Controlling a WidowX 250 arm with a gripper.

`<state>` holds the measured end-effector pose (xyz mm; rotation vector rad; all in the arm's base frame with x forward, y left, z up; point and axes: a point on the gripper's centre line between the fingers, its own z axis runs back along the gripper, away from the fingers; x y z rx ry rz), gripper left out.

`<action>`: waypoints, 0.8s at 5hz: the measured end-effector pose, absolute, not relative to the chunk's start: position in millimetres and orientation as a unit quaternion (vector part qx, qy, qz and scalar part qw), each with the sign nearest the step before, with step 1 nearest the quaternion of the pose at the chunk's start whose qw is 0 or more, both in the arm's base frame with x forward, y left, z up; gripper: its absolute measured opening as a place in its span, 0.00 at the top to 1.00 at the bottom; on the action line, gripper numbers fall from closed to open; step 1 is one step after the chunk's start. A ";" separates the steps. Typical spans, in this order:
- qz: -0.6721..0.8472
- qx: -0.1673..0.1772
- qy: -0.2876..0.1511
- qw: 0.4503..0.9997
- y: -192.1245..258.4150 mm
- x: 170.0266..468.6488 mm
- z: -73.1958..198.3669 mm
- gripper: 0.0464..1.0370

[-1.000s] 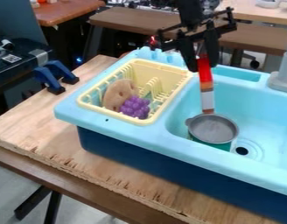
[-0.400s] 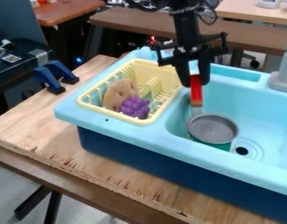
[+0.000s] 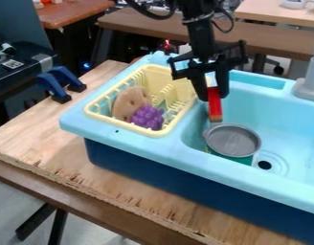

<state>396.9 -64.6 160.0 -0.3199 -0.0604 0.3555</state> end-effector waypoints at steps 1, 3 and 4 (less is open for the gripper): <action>0.178 -0.163 -0.027 0.970 -65.9 396.5 160.8 0.60; 0.184 -0.181 -0.037 0.965 -63.0 400.0 162.4 0.04; 0.187 -0.186 -0.035 0.964 -60.9 395.8 167.7 0.03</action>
